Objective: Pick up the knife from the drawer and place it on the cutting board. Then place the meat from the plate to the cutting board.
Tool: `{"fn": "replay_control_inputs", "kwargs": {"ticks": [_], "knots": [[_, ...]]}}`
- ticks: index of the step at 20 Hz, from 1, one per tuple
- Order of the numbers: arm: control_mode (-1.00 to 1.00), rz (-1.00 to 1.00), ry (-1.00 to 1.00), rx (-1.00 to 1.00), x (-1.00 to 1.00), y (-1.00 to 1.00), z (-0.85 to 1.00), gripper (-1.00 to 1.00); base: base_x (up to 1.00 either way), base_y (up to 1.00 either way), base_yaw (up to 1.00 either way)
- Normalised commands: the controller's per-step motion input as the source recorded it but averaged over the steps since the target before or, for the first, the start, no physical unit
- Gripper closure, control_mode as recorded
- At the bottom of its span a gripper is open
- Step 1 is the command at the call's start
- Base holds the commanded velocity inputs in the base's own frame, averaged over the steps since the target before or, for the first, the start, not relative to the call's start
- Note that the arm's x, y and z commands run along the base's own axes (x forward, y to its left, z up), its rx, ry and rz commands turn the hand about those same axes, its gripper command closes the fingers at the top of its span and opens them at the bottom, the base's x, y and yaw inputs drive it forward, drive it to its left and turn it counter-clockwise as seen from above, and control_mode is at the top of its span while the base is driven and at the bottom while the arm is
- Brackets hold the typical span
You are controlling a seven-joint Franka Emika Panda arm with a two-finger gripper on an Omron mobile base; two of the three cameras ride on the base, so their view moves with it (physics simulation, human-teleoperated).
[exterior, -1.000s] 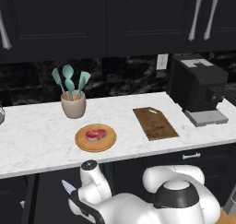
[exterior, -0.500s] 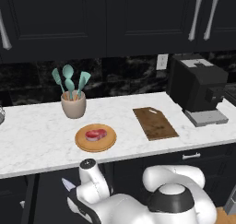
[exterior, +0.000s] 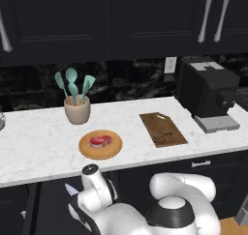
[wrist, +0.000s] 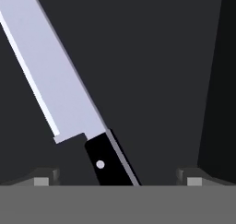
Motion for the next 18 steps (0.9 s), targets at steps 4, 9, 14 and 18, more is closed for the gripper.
{"fn": "replay_control_inputs", "kwargs": {"ticks": [4, 9, 14, 18], "knots": [[-1.00, 0.01, 0.00, -0.01, 0.26, 0.23, -0.51, -1.00, 0.00, 0.00, 0.00], [-1.00, 0.04, 0.00, 0.00, 0.19, 0.23, -0.47, -1.00, 0.00, 0.00, 0.00], [-1.00, 0.06, 0.00, 0.00, -0.07, 0.40, 0.00, -1.00, 0.00, 0.00, 0.00], [-1.00, 0.03, 0.00, 0.00, 0.05, 0.10, 0.00, -1.00, 0.00, 0.00, 0.00]]}}
